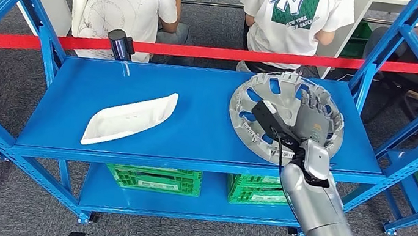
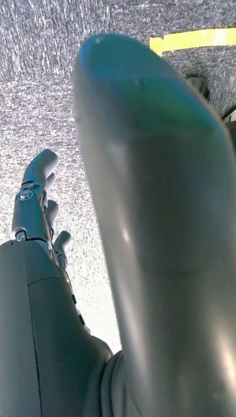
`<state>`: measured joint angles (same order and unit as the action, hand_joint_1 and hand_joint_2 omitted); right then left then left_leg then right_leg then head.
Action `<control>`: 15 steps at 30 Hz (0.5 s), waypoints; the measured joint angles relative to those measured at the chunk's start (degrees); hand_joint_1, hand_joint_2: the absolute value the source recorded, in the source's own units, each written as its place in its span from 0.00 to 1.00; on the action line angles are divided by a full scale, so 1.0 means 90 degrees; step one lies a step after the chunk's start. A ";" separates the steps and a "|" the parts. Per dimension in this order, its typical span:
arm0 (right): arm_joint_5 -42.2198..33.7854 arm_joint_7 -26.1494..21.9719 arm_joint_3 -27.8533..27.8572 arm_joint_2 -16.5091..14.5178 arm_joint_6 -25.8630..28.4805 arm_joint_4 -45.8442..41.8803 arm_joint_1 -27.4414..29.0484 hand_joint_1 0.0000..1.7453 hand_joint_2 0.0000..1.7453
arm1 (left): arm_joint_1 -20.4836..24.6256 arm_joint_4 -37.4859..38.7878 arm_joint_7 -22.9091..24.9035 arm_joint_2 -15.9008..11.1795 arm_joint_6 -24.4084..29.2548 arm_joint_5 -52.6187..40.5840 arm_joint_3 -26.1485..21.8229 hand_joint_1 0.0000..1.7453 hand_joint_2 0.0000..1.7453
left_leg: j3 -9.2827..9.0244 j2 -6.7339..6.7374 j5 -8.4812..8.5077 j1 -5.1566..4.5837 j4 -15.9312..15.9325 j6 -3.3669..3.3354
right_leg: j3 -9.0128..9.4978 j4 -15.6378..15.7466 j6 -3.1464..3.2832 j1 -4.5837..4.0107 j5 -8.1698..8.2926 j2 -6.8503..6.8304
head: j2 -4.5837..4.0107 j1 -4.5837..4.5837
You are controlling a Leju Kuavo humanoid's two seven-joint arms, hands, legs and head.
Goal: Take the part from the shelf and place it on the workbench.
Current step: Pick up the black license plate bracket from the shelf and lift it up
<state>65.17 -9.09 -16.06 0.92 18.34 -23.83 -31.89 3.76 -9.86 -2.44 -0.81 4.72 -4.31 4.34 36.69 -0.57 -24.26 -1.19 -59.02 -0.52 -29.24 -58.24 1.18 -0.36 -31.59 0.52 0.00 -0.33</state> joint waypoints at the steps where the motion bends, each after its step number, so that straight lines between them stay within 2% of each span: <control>1: -0.0010 -0.0007 -0.0002 -0.0042 -0.0047 0.0028 -0.0040 0.00 0.00 | 0.0001 0.0000 -0.0008 -0.0003 0.0000 -0.0003 0.0000 0.00 0.00 | 0.0000 0.0000 0.0001 0.0001 0.0000 0.0001 | 0.0000 0.0000 0.0000 -0.0001 0.0000 0.0000 | 0.0000 0.0000; 15: -0.0130 0.0085 -0.0018 -0.0376 -0.0399 0.0388 -0.0155 0.00 0.00 | 0.0004 0.0000 -0.0021 -0.0045 0.0008 -0.0017 0.0001 0.00 0.00 | 0.0001 -0.0003 0.0000 0.0004 0.0005 0.0003 | -0.0001 0.0000 0.0002 -0.0004 -0.0002 -0.0002 | 0.0000 0.0000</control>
<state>64.00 -8.33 -16.22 -2.46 14.75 -20.34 -33.28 3.80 -9.86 -2.63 -1.22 4.79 -4.46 4.35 36.70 -0.59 -24.26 -1.16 -58.97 -0.50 -29.25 -58.24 1.20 -0.39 -31.61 0.51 0.00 -0.33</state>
